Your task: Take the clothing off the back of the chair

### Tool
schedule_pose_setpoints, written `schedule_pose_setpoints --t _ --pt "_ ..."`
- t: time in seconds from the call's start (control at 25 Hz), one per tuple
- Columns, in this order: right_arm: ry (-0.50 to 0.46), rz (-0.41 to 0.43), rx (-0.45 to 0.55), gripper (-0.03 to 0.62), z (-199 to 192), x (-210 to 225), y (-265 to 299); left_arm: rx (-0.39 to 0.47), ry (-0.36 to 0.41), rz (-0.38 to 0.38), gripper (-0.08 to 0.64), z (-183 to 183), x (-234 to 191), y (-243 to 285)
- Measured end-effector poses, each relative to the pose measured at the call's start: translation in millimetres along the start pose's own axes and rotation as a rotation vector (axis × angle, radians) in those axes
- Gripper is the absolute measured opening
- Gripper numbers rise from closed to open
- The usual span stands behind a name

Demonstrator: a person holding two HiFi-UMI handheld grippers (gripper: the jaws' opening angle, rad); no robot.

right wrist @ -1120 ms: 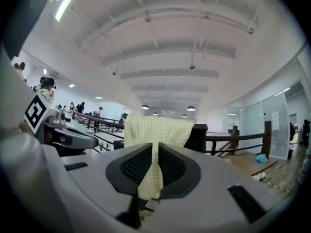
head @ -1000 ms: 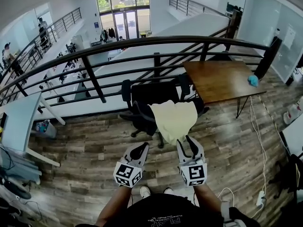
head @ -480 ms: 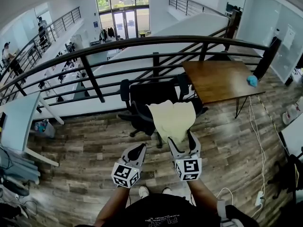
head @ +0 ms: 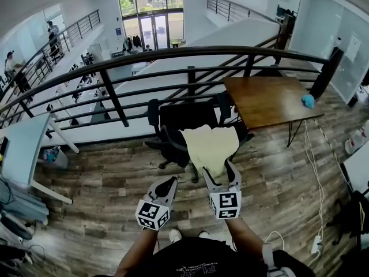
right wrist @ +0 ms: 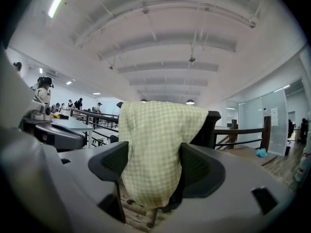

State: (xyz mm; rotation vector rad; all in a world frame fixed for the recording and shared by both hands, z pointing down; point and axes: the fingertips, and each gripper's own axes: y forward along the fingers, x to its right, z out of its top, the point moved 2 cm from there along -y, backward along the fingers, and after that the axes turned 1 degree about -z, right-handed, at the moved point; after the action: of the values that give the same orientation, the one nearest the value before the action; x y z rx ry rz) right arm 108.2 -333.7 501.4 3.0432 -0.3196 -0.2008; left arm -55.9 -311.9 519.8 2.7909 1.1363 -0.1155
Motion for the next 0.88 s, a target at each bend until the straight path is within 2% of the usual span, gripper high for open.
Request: schedule_pose_setpoints --t 0.24,0.6,0.88 --pt "-0.016 0.000 -0.009 0.337 3 -2 5 -0.010 0.020 -0.015 0.012 -2 6 0" --pt "-0.052 -0.032 -0.004 0.116 5 4 -2 -0.009 0.012 -0.022 0.012 -4 7 1" --pt "-0.038 -0.009 -0.005 0.092 4 5 -10 -0.012 0.014 -0.033 0.012 -6 16 -2"
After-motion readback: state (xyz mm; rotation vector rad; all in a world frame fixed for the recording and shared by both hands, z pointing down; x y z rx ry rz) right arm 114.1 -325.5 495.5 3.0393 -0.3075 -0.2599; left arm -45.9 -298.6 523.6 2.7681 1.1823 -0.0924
